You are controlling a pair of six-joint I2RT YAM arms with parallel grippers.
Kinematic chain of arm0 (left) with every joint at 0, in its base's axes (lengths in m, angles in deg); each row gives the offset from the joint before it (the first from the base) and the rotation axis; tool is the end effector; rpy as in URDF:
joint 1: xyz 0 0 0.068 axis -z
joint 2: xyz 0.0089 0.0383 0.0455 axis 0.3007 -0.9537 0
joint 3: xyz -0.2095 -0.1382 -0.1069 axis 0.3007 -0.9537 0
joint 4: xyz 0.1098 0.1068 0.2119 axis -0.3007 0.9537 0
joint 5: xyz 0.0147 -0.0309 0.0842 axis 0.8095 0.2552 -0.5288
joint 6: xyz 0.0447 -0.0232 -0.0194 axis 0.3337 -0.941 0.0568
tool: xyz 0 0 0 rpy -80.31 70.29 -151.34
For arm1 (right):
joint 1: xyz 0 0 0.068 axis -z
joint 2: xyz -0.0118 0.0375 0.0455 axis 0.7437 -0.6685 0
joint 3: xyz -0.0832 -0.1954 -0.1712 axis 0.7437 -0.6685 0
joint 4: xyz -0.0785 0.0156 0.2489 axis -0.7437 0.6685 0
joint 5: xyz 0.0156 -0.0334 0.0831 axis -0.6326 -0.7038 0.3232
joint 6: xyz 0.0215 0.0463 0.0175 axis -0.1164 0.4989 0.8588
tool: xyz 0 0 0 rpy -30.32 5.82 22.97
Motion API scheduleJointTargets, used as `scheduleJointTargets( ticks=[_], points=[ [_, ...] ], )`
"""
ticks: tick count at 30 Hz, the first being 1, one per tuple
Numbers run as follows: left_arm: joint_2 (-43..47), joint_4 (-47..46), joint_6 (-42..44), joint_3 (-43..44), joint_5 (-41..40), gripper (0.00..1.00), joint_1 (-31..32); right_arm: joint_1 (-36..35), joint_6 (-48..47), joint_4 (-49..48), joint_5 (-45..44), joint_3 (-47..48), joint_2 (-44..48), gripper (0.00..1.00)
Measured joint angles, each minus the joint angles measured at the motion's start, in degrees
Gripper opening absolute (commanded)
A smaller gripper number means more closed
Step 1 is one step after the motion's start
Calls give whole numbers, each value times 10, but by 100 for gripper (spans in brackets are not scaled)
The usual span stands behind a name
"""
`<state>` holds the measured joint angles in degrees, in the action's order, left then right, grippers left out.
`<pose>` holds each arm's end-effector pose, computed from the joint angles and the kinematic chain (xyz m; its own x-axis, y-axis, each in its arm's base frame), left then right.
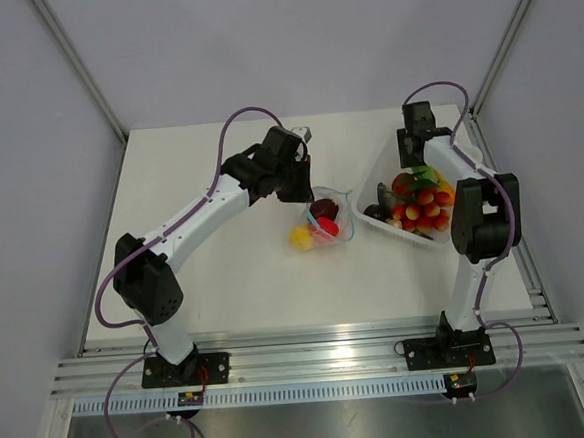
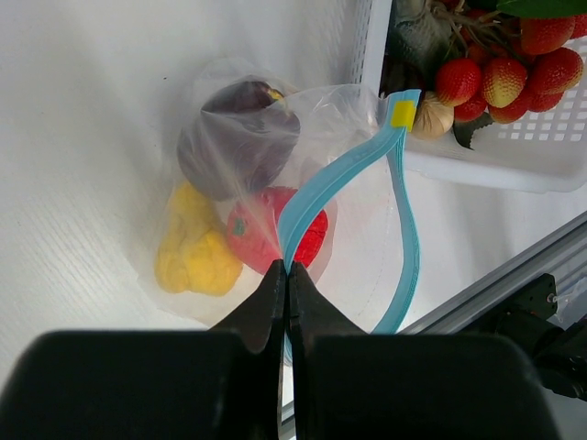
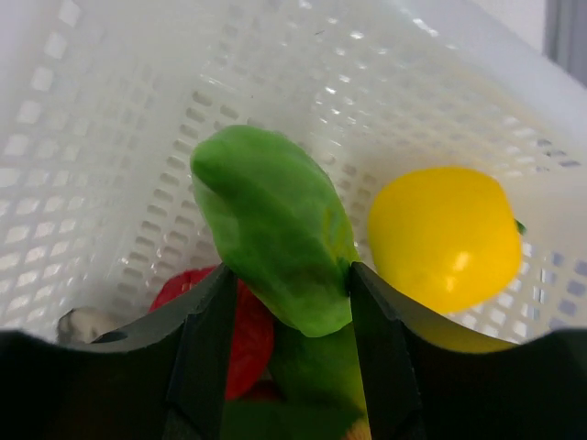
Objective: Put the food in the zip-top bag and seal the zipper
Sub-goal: Pick up the fake vegetable from the bin, then place the fake vegetable in the zipper food storage bag.
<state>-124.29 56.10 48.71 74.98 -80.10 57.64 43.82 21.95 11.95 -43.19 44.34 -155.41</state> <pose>0.2970 -0.2554 0.3271 -0.8276 0.0720 -0.5568 0.3395 0.8540 -0.3942 0.4446 0.0216 0.2166 -0.7930 -0.1538 -0.5895 0.0447 0.9503 -0.3081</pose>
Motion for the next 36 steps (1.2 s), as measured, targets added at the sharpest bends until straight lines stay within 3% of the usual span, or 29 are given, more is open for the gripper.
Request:
scheduleJointTargets(
  ticks=[16,36],
  points=[
    [0,-9,0,0,4,0,0,0,110,40,63,-63,229,28],
    [0,-38,-10,-6,16,0,0,1,193,113,280,-121,385,30]
  ],
)
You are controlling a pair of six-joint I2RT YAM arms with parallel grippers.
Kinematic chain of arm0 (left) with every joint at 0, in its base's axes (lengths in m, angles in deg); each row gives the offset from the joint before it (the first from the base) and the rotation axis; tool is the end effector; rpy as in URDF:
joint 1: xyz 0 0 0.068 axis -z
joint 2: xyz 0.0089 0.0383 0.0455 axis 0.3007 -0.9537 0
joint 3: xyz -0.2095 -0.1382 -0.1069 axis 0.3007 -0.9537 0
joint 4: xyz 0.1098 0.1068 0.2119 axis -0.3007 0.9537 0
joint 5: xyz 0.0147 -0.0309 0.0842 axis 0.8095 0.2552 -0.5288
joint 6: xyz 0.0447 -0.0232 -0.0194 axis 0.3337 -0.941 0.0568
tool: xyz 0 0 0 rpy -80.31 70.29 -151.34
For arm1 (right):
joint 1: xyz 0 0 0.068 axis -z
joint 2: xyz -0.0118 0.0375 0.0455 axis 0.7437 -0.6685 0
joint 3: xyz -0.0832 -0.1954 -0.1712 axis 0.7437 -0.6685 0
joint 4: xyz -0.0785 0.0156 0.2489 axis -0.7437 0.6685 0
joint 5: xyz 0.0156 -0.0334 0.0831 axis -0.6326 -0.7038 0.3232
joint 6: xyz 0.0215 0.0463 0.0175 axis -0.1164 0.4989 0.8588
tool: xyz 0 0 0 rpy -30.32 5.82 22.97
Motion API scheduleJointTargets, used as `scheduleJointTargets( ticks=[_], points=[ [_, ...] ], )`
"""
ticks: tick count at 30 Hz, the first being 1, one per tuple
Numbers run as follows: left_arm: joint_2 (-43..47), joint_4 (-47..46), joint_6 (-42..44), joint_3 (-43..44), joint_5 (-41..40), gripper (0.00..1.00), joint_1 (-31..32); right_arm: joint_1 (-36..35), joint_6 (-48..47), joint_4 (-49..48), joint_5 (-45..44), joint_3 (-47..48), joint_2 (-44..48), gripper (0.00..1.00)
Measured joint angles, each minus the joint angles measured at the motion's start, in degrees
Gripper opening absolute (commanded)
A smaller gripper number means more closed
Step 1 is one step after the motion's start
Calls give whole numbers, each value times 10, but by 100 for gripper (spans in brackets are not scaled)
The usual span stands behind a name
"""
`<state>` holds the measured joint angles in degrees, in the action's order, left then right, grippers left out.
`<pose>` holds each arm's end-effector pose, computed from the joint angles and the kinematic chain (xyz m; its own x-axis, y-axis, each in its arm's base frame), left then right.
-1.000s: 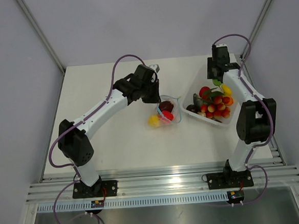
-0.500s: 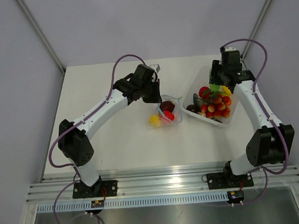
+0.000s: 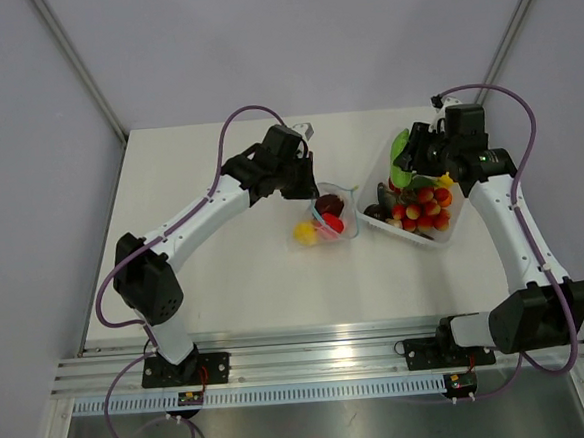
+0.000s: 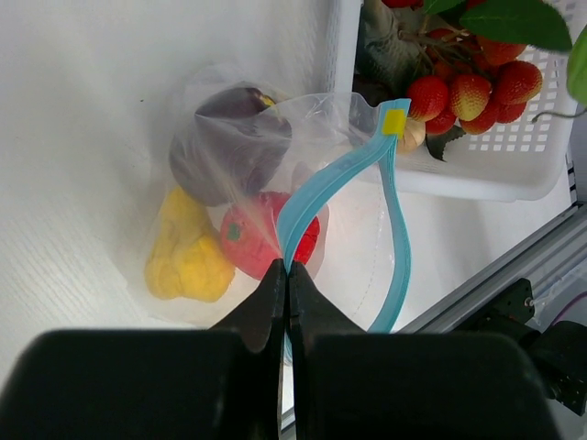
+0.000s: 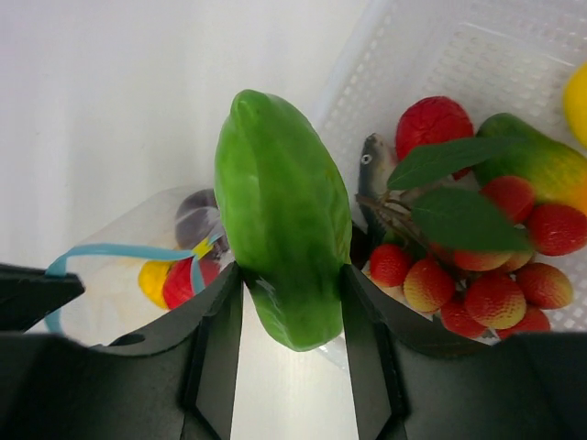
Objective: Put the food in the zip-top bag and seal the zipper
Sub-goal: Place the fake vegetable in the zipper food storage bag.
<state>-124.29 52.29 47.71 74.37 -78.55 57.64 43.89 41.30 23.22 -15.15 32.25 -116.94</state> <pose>0.2999 -0.2591 0.3288 -0.8154 0.0440 -0.5773 0.3536 0.8274 -0.4364 0.2886 0.0270 0.3686 -0.6286 0.1869 -0.7549 -0.0598 0.9562 0.2865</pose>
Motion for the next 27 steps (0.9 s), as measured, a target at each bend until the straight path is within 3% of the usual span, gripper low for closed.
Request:
scheduleJointTargets(
  ticks=[14,27],
  points=[
    [-18,-15,-2,9,0,0,-1,0,19,27,190,-16,23,30],
    [-31,-18,12,17,-1,0,-7,0,35,21,346,-100,38,29]
  ],
)
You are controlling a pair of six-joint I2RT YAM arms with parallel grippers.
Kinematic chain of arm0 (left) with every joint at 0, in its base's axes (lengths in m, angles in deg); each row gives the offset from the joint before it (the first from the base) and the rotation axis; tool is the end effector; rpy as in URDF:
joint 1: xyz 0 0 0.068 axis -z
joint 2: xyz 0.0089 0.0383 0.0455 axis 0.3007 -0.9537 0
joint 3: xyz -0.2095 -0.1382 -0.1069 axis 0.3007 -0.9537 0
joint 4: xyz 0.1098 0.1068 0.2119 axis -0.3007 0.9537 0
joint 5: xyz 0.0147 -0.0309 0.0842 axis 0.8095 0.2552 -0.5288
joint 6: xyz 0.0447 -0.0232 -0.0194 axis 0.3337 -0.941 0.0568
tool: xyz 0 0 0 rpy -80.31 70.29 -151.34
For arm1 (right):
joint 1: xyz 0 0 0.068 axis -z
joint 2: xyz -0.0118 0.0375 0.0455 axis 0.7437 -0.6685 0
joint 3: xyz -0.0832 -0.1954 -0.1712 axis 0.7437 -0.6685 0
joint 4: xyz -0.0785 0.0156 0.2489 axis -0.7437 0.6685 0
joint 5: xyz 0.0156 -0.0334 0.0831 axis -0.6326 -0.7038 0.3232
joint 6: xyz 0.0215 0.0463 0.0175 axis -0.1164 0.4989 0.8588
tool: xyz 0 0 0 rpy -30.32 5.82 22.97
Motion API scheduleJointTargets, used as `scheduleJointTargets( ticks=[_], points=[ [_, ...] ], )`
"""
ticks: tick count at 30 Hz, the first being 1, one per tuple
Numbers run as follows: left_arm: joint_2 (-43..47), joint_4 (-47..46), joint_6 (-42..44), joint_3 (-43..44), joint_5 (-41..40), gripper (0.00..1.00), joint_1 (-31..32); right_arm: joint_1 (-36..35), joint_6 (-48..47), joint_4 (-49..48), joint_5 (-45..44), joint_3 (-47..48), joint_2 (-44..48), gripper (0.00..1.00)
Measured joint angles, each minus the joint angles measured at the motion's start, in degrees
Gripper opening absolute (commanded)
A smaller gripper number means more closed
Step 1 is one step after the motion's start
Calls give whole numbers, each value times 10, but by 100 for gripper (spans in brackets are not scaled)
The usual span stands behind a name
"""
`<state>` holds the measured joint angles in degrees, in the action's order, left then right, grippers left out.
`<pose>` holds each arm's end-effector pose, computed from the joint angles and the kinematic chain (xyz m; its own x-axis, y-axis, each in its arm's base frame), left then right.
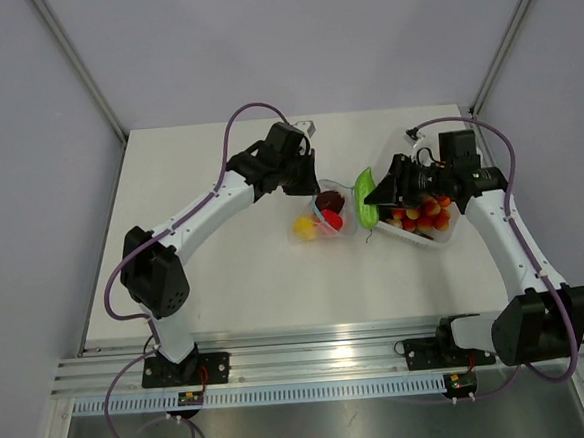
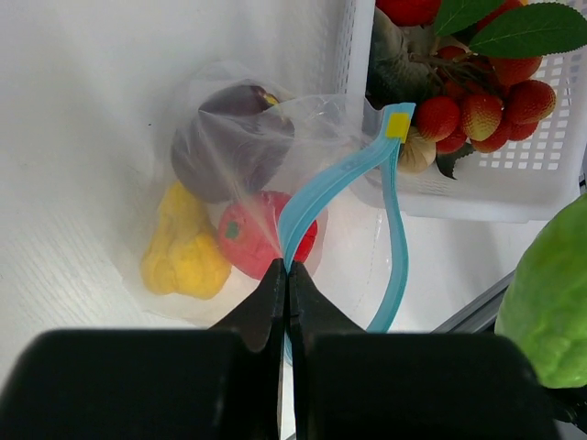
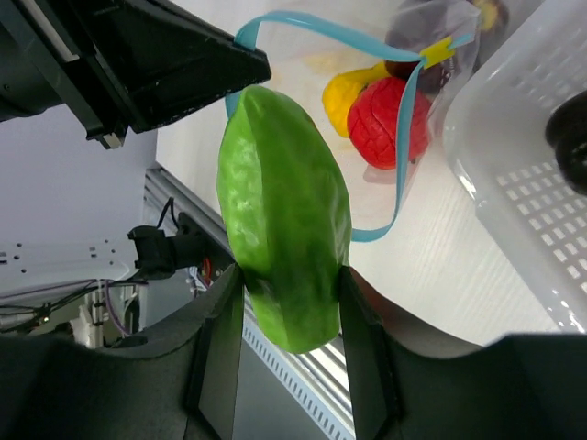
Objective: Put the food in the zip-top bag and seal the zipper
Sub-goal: Place the fake vegetable in the zipper food storage bag.
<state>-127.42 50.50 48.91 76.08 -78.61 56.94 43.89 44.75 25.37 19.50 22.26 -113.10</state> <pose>0.3149 -0.2651 0.3201 -0.8053 0.0487 -0.5909 0.3621 0.8295 -0.4251 0.2586 0.0437 0.3323 -0.8346 0.1497 -0.5301 -0.3132 0.6627 0.6803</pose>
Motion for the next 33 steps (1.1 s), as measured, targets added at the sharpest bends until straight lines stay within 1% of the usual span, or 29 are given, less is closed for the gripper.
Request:
scheduleJointTargets(
  ticks=[7,11,15,24,33],
  points=[
    [-2,-5,7,0,1,0,-1,-7,23,-27,58,-29,-5,29],
    [-2,-9,7,0,3,0,-1,-32,33,-48,74,-29,-19,31],
    [-2,-9,14,0,5,0,-1,-51,43,-66,92,-29,-50,31],
    [-2,-13,25,-5,9,0,-1,-60,70,-119,138,-51,-123,31],
    [0,-34,34,-35,31,0,-1,-66,107,-157,149,-54,-179,30]
  ],
)
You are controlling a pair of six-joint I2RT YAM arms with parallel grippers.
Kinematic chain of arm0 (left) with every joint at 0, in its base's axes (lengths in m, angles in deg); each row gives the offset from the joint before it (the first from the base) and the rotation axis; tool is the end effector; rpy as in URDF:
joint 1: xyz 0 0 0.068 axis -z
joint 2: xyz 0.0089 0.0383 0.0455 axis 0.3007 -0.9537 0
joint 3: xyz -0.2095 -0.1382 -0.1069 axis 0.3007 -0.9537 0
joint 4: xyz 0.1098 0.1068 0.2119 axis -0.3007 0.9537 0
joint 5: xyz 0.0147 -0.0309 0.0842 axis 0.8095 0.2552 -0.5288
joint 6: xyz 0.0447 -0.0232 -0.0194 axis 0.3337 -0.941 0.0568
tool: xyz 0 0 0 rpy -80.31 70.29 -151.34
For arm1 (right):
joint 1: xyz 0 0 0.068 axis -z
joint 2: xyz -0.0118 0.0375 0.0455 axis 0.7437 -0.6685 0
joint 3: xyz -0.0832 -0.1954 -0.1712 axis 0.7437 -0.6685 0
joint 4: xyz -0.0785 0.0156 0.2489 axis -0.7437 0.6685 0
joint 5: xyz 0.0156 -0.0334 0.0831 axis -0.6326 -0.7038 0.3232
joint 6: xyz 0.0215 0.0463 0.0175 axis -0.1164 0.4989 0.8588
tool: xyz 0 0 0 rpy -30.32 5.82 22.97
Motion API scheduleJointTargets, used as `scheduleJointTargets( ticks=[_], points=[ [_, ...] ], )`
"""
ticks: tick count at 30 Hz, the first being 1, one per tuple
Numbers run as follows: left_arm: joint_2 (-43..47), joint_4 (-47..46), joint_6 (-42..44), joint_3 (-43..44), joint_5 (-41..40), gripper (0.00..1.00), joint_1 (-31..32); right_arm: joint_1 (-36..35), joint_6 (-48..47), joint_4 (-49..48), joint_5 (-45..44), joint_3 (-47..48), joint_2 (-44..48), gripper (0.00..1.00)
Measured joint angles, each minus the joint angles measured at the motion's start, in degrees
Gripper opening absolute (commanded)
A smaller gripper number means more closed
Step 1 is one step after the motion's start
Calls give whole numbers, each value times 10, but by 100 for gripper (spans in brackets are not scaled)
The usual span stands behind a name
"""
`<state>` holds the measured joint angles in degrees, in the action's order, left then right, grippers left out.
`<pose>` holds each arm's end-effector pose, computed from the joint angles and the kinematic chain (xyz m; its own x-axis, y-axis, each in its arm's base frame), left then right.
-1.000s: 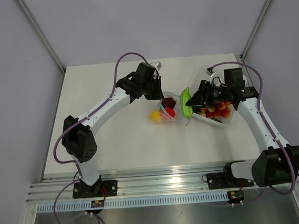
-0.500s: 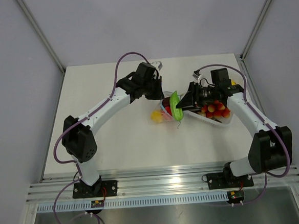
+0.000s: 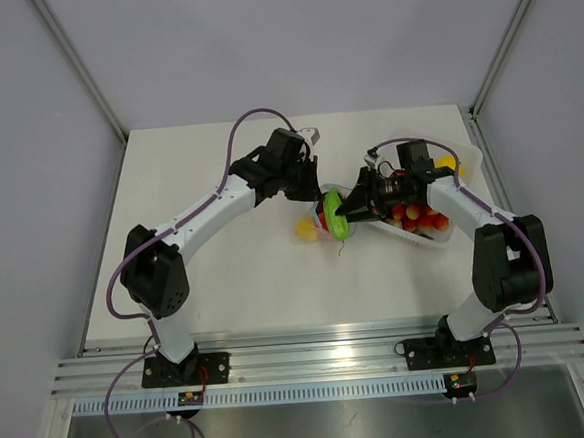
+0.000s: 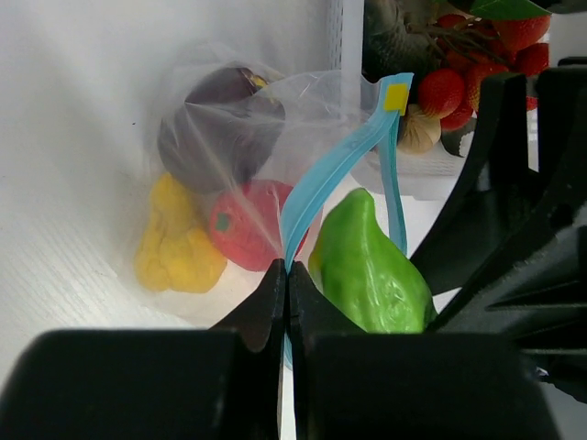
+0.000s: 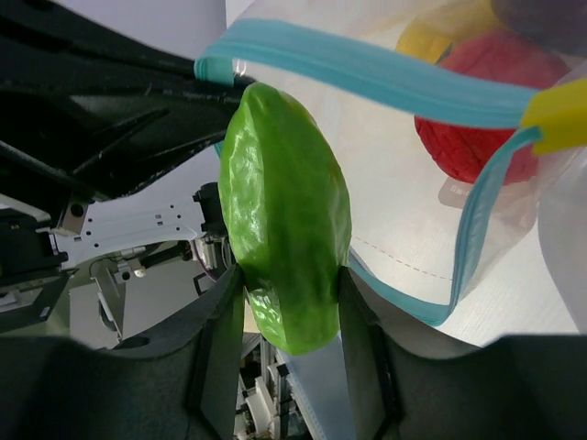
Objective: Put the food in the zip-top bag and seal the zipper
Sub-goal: Place the fake vegetable in the zipper food storage bag.
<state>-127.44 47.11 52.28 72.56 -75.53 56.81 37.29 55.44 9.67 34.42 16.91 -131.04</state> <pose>0.3149 -0.2664 0.3045 -0.7944 0.1098 -0.5974 0.4281 0.7989 -0.4224 0.3112 0.0903 0.2397 -0.9741 0.0572 -0.2187 -0.1741 0.4273 0.8872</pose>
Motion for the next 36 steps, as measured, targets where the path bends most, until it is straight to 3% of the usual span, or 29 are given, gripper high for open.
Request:
scheduleJointTargets(
  ticks=[10,17,25,36],
  points=[
    [34,-18,8,-33,12,0,0,0,69,-29,-17,9,-46,21],
    [41,-28,13,-45,27,0,0,-1,170,-103,-64,5,-47,29],
    [42,-32,21,-58,49,0,-1,-1,269,-173,-112,-1,-47,31],
    [65,-33,46,-72,57,0,-3,-1,386,-306,-92,-29,-56,31]
  ],
)
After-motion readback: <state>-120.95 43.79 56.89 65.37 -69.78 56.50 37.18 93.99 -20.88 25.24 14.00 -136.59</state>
